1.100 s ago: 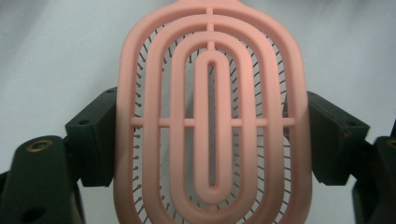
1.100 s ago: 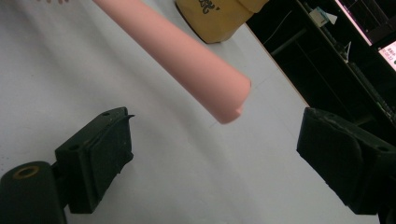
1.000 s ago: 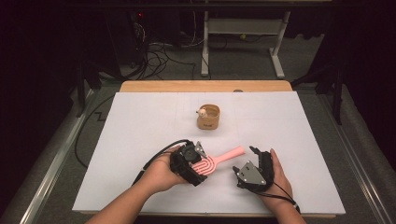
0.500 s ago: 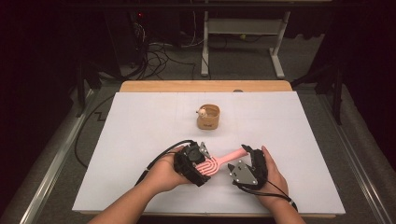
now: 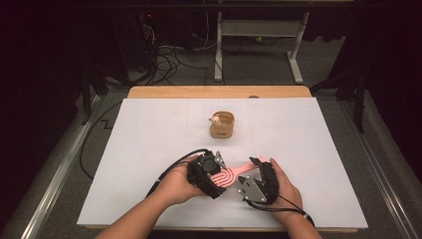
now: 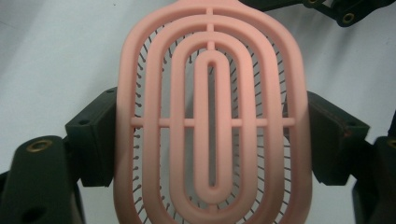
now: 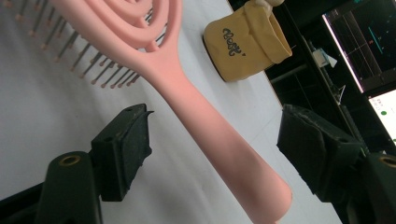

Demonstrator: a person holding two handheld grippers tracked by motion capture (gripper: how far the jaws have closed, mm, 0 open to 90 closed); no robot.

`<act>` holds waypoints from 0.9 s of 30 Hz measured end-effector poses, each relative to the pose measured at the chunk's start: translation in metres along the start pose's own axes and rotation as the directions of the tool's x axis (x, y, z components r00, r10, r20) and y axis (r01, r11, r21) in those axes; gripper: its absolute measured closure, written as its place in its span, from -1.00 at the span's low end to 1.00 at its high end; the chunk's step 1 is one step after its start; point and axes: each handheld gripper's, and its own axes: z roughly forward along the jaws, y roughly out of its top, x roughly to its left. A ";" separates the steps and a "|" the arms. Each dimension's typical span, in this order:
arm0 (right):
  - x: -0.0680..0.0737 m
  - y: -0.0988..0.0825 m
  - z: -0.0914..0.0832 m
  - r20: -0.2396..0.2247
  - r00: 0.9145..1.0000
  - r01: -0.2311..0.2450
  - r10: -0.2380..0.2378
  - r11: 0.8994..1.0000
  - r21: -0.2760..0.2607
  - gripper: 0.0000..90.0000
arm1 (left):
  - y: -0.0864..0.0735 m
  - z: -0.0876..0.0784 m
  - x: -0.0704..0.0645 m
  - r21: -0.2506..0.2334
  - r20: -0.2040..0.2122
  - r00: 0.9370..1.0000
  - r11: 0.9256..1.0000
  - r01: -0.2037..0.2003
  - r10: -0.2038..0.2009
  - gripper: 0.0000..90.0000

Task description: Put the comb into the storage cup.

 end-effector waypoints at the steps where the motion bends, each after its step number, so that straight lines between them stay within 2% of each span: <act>1: 0.000 0.000 0.000 -0.002 1.000 0.005 -0.005 1.000 -0.003 -0.40 | 0.000 0.000 0.000 0.001 0.002 1.000 1.000 0.002 -0.002 -0.56; 14: 0.009 0.003 -0.001 -0.003 0.999 0.053 -0.053 0.999 -0.012 -0.21 | 0.005 0.002 -0.003 0.004 0.007 1.000 1.000 -0.012 0.012 -0.56; 16: 0.009 0.004 -0.001 0.003 0.997 0.080 -0.080 0.997 -0.016 -0.18 | 0.006 0.002 -0.003 0.010 0.005 1.000 1.000 -0.016 0.016 -0.56; 17: 0.009 0.004 -0.001 0.003 0.997 0.080 -0.080 0.997 -0.014 -0.16 | 0.006 0.002 -0.003 0.010 0.006 1.000 1.000 -0.017 0.017 -0.56; 22: 0.009 0.004 -0.002 0.024 0.995 0.092 -0.092 0.996 -0.018 0.04 | 0.007 0.004 -0.004 0.013 0.009 1.000 1.000 -0.019 0.019 -0.56; 27: 0.011 0.006 -0.001 0.017 0.995 0.098 -0.098 0.995 -0.016 0.26 | 0.008 0.003 -0.004 0.011 0.012 1.000 1.000 -0.013 0.012 -0.56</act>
